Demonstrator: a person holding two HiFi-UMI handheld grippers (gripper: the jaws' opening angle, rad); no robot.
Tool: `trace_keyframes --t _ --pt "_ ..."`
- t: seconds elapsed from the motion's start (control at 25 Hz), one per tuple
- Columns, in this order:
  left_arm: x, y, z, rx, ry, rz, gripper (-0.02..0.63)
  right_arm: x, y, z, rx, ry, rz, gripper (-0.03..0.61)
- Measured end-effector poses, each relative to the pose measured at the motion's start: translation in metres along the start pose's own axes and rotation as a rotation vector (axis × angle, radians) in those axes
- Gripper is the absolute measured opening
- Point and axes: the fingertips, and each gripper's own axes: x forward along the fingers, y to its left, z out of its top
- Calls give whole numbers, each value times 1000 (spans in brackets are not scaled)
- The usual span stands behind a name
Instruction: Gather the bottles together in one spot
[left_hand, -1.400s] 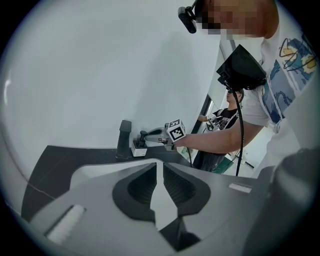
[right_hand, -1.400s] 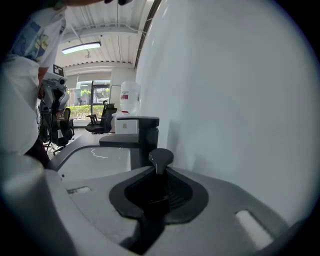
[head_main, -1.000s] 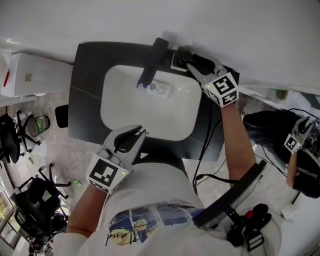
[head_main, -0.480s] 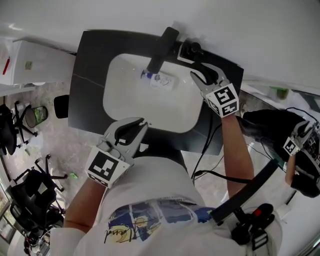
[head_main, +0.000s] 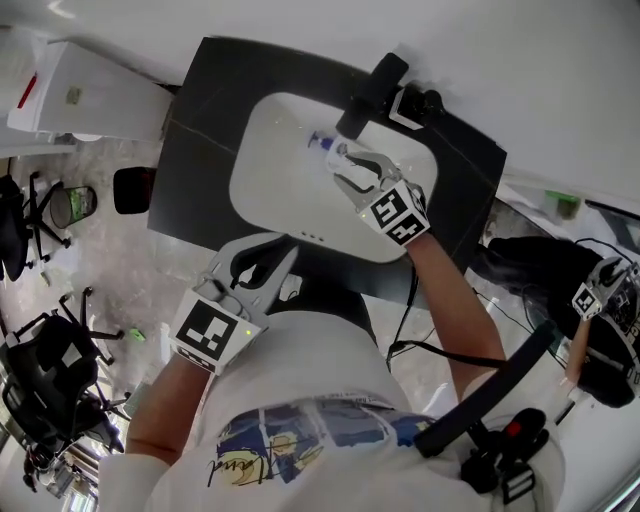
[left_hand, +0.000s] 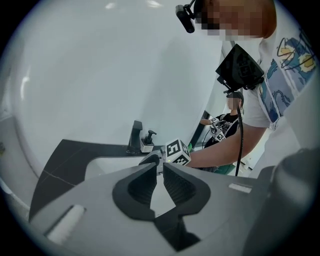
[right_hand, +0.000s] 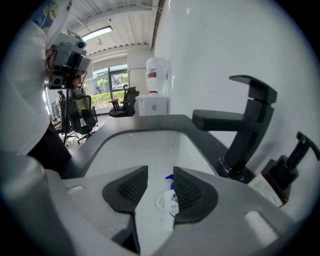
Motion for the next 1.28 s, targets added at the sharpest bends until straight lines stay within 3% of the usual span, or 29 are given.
trace_keyframes --t 0.2,0.72,0.92,1.28 --pt "-25 11 -1 -34 -19 42 46 42 5 -3 -47 88 10 158" --pt "-67 42 -39 -147 -31 160 46 138 -21 -64 -177 357 -58 140" --pt "-70 51 -47 -181 -30 182 46 158 -35 -81 -214 434 -87 140" --pt "-77 59 -53 -214 -27 204 46 173 -32 -88 -260 510 -42 127"
